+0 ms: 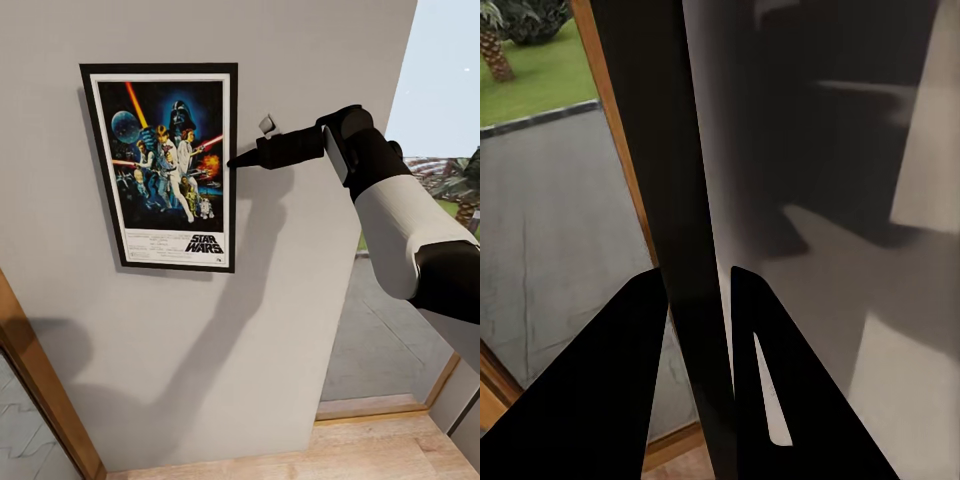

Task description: Pick up the poster from the kitchen countertop and hang it on one of the wall nails in the kitchen.

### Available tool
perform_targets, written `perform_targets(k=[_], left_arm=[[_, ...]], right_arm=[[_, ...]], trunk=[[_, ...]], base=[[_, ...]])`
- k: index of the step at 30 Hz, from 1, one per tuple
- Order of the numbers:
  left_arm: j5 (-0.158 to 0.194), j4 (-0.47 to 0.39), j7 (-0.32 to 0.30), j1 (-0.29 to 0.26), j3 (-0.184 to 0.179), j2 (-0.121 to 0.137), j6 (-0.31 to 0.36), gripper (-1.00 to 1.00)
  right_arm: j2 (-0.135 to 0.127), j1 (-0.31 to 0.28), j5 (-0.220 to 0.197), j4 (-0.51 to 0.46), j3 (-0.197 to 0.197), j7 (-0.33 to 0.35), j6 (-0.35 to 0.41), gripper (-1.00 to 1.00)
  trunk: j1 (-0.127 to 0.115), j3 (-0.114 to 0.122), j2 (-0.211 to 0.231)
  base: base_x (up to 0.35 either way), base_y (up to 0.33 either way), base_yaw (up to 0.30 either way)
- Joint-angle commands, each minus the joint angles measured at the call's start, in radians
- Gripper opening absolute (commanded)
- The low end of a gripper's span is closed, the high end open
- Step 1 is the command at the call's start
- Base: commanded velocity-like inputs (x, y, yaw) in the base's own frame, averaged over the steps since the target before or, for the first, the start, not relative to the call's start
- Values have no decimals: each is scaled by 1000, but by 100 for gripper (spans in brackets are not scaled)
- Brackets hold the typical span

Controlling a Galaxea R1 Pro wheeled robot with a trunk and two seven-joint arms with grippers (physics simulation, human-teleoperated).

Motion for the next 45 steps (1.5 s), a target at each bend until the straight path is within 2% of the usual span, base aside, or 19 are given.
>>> perform_targets(k=[1,45], left_arm=[[1,1,-3,0,1,0,-3,100],[1,1,-3,0,1,1,-3,100]], right_arm=[[1,0,10,-1,-3,9,9,-100],[1,0,11,0,-3,6,9,-100]], trunk=[[0,0,-1],[0,0,-1]], base=[[0,0,0],[0,0,0]])
